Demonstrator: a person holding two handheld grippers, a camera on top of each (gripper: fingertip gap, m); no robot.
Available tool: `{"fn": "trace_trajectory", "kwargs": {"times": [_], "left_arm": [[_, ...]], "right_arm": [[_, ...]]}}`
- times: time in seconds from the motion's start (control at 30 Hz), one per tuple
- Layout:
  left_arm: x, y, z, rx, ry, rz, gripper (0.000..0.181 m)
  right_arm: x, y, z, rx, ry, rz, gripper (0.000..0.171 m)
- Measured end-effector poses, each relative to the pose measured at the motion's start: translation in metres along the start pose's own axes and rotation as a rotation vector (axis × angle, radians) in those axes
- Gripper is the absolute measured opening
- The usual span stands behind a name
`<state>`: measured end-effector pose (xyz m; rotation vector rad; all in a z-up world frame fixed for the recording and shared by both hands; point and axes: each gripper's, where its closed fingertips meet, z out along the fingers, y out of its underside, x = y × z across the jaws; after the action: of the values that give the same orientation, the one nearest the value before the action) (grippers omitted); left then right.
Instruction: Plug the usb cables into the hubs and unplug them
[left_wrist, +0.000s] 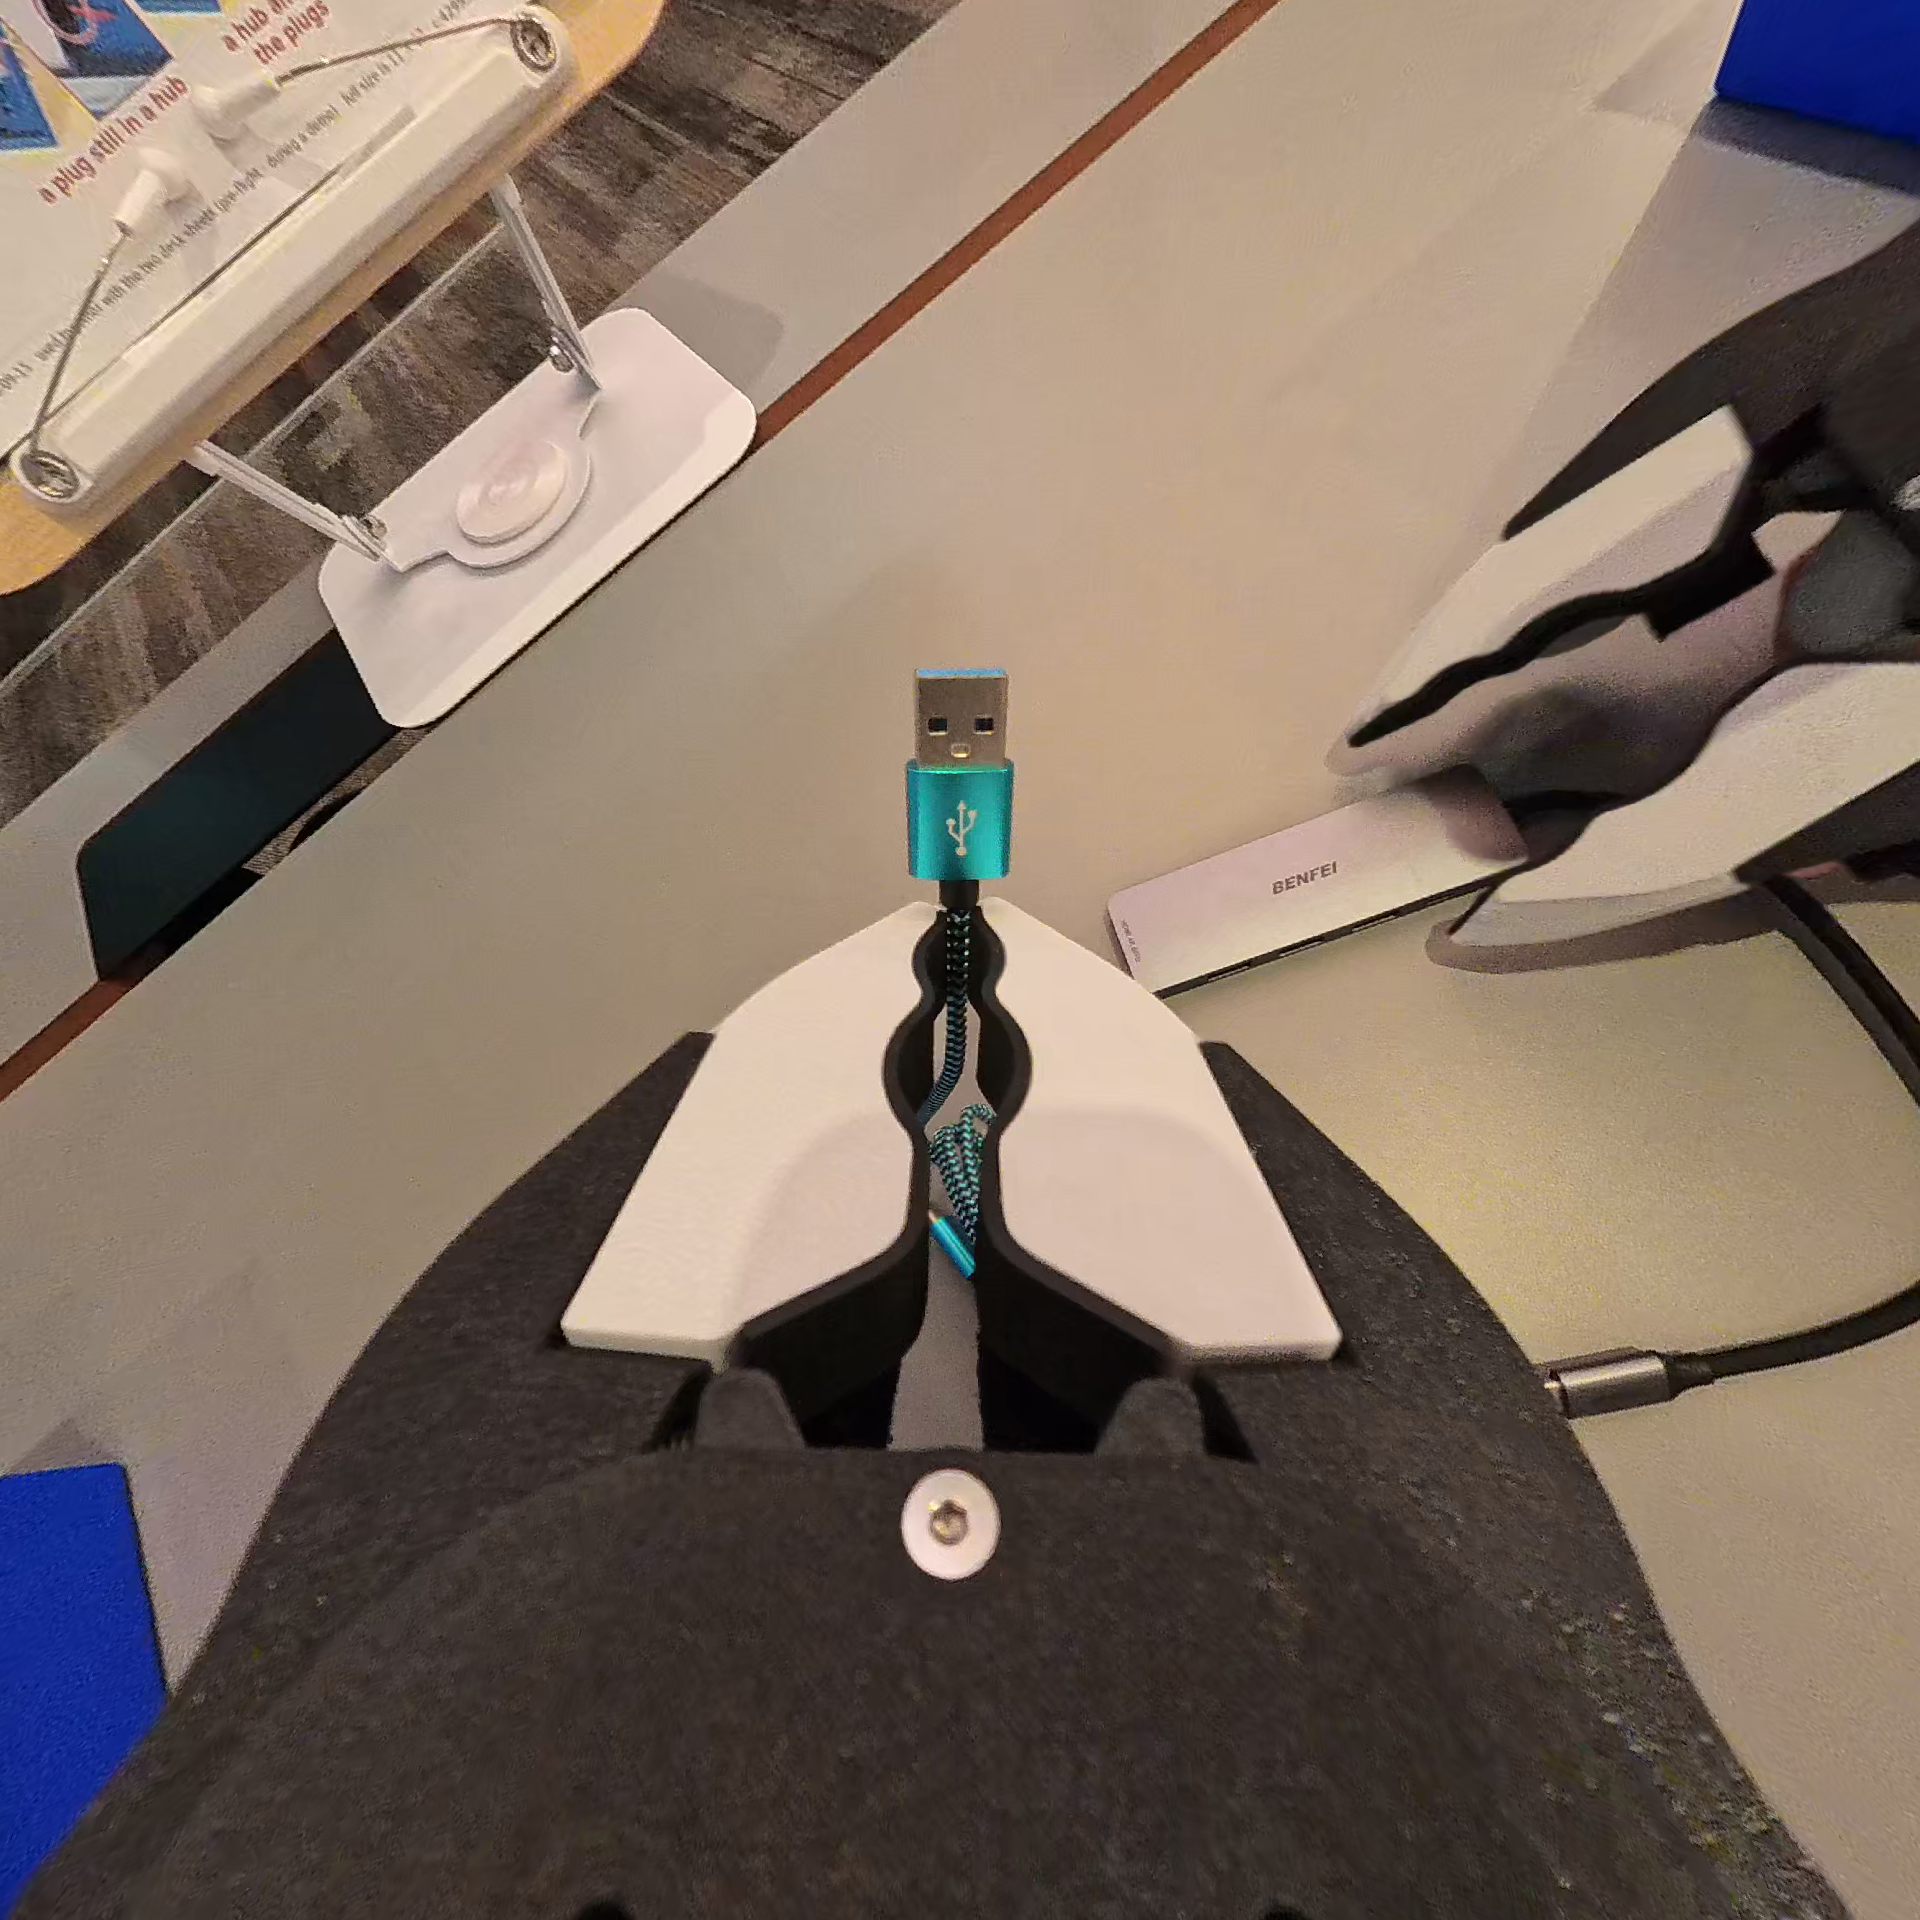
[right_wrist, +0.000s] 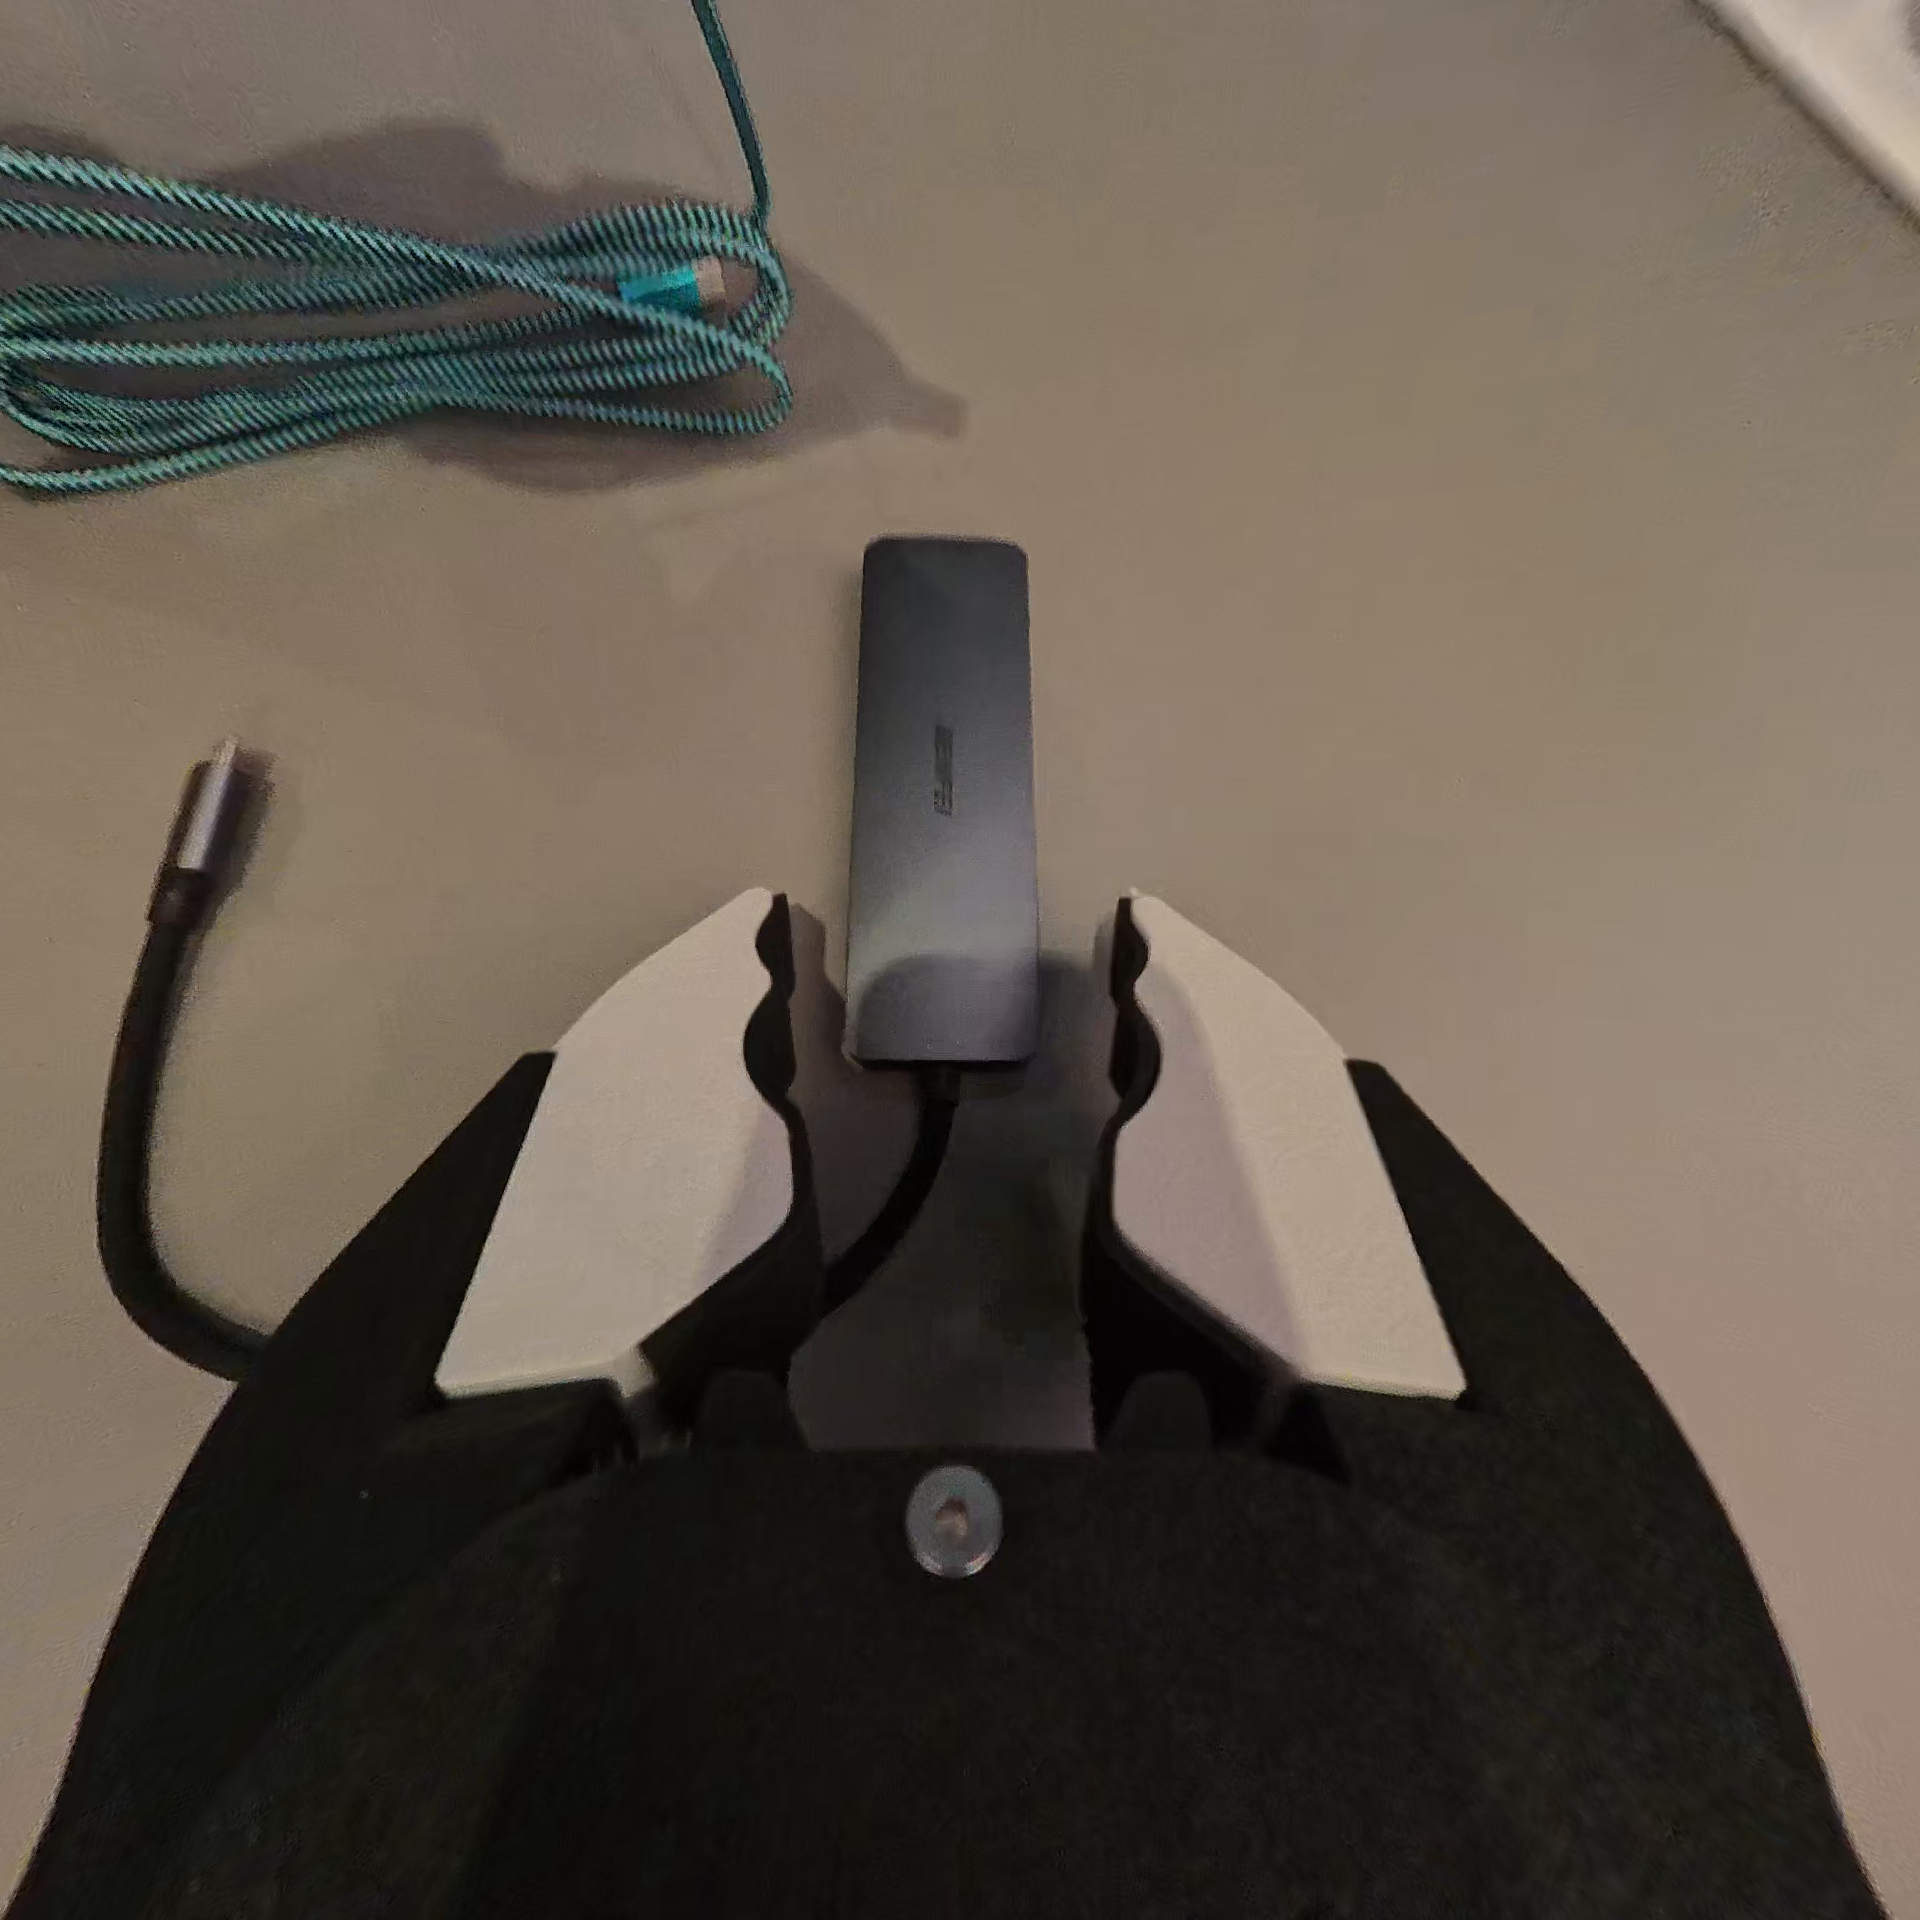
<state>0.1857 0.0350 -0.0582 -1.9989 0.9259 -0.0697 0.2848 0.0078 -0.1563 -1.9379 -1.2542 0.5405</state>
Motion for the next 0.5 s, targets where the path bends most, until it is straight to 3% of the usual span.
{"fn": "trace_trajectory", "kwargs": {"times": [0.17,0.2,0.5], "left_arm": [[0.001,-0.001,0.0,-0.009,0.002,0.023,0.002],[0.001,-0.001,0.0,-0.01,0.004,0.022,0.002],[0.008,0.003,0.005,-0.064,0.022,0.066,0.002]], "right_arm": [[0.001,0.006,0.009,-0.077,-0.005,0.038,0.052],[0.0,0.005,0.009,-0.08,-0.017,0.028,0.037],[0.011,-0.001,0.005,-0.01,0.006,0.128,0.035]]}}
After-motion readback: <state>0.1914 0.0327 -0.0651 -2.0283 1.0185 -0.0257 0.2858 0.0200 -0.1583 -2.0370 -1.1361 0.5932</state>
